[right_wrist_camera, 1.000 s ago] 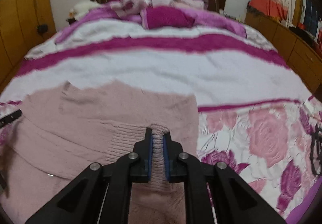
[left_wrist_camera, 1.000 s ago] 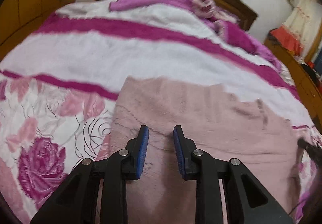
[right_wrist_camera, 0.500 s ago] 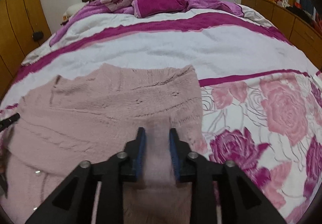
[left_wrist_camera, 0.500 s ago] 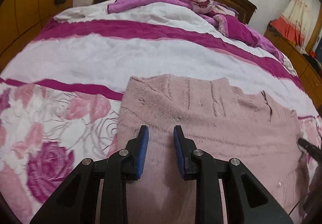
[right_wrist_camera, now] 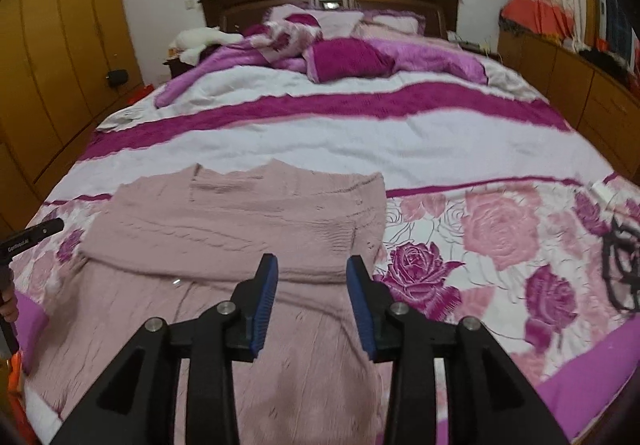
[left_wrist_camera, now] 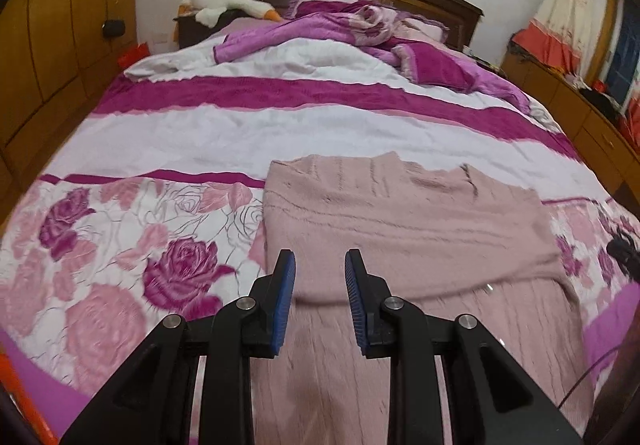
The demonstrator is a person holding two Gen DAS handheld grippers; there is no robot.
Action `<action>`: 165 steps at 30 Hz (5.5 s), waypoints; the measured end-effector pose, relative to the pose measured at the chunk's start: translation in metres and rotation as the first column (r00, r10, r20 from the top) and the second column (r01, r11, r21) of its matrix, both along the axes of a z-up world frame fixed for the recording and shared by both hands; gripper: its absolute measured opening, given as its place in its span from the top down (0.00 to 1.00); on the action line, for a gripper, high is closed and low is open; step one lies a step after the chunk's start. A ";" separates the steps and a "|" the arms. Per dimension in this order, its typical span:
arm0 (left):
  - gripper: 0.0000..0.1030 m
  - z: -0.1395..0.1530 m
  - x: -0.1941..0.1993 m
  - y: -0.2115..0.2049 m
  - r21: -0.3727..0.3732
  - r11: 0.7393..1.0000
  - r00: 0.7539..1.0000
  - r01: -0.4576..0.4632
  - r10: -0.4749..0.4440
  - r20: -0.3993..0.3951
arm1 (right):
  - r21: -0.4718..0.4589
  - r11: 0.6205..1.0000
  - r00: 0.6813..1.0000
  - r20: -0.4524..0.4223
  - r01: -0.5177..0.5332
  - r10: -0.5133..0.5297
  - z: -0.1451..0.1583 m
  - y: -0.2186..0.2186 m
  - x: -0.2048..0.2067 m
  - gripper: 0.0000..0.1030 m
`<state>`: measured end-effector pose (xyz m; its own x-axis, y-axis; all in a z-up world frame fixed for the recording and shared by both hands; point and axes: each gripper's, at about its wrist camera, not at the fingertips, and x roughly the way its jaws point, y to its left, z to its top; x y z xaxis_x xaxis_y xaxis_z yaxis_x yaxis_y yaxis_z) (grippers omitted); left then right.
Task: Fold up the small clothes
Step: 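Move both tools back toward the ribbed hem of the cardigan, then grasp the ribbed hem with the left gripper while the right gripper grasps it too, then lift the hem with both grippers and fold it toward the collar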
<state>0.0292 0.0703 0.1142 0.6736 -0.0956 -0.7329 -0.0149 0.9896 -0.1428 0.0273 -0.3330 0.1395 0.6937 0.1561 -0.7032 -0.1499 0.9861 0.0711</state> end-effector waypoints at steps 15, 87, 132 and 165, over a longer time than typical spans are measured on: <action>0.96 0.018 -0.124 -0.038 0.018 0.989 0.988 0.149 -0.148 -0.046 | -0.017 0.988 0.988 0.021 -0.155 0.155 0.045 0.027 -0.149 0.51; 1.00 -0.077 -0.152 -0.048 0.017 0.960 0.955 0.280 -0.276 -0.111 | -0.115 0.975 0.981 -0.080 -0.188 0.179 -0.092 0.053 -0.171 0.92; 1.00 -0.003 -0.133 -0.045 -0.077 0.979 0.978 0.190 -0.182 0.102 | -0.067 0.993 0.990 0.093 -0.096 0.102 -0.035 0.055 -0.142 0.94; 1.00 0.054 -0.044 -0.049 -0.081 0.985 0.955 0.149 -0.123 0.270 | -0.072 0.997 0.971 0.235 -0.020 0.036 0.019 0.062 -0.052 0.94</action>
